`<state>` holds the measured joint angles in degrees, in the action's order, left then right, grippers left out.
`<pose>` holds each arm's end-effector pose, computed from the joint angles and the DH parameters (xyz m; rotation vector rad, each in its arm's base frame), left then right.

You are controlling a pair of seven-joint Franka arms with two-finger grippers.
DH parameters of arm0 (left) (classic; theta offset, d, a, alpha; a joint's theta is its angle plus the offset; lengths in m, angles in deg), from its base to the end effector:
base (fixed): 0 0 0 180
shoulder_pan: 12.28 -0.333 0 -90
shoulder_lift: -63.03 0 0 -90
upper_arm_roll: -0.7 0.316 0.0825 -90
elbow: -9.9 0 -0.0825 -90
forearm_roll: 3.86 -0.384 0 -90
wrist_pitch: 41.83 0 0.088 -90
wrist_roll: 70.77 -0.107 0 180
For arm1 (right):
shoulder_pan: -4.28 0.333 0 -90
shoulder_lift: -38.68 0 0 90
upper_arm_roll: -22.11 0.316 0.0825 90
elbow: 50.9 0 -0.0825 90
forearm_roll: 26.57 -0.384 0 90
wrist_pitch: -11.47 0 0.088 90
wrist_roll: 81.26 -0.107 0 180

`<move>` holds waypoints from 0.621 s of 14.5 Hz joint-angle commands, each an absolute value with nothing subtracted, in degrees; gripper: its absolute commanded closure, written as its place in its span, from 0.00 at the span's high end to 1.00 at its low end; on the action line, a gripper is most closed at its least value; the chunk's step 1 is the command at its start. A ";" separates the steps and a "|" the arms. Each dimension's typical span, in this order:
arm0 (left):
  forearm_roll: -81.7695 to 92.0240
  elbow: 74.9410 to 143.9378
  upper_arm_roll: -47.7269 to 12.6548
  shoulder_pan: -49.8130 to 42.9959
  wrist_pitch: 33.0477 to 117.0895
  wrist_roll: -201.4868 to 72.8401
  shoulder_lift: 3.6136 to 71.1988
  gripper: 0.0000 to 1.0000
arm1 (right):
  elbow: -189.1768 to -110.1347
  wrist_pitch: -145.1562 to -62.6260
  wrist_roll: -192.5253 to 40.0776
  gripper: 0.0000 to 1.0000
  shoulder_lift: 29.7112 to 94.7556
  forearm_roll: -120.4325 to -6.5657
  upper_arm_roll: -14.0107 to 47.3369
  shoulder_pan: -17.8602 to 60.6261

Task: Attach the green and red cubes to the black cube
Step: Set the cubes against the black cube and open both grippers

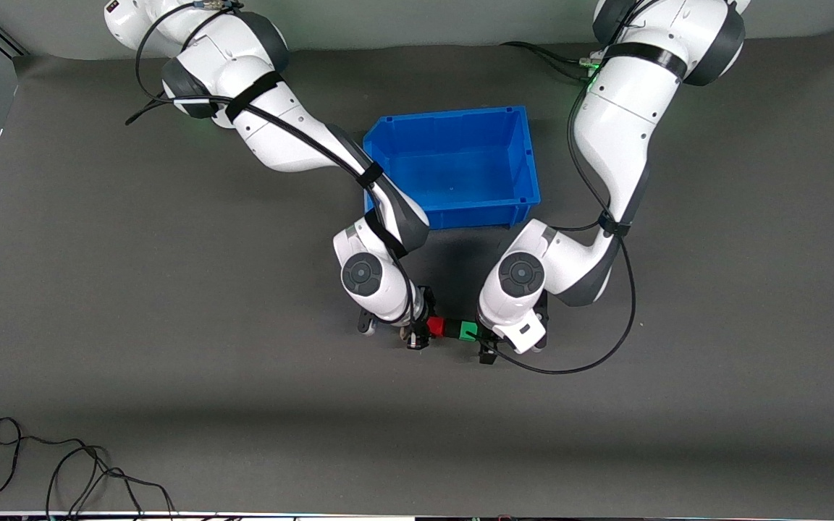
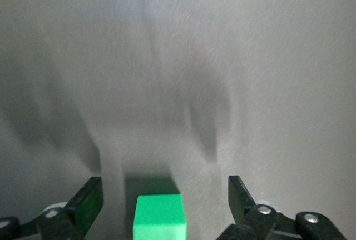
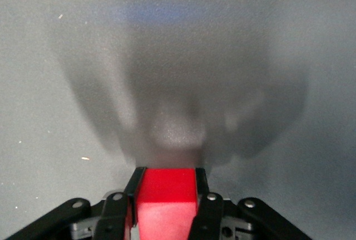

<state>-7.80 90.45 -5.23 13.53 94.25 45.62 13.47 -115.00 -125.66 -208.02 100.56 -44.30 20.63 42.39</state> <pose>0.6379 -0.3749 0.1960 2.2465 2.0326 0.0070 0.6236 0.4753 0.1628 -1.8482 2.2451 0.2637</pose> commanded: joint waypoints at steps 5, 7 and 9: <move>-8.88 90.32 -5.19 2.24 76.76 27.97 24.42 1.00 | -112.95 -124.59 -207.38 0.91 100.03 -43.62 20.27 42.60; -8.26 90.59 -5.36 -2.42 70.09 15.52 28.21 1.00 | -112.69 -121.01 -207.29 0.99 99.42 -41.00 20.27 43.13; -7.56 90.67 -5.36 -6.47 63.84 3.20 31.29 1.00 | -112.68 -116.35 -206.59 1.00 96.79 -40.10 20.27 43.13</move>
<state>-8.26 88.59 -4.74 -3.16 68.50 13.55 27.25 -112.55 -121.31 -207.66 99.95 -41.55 20.60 42.64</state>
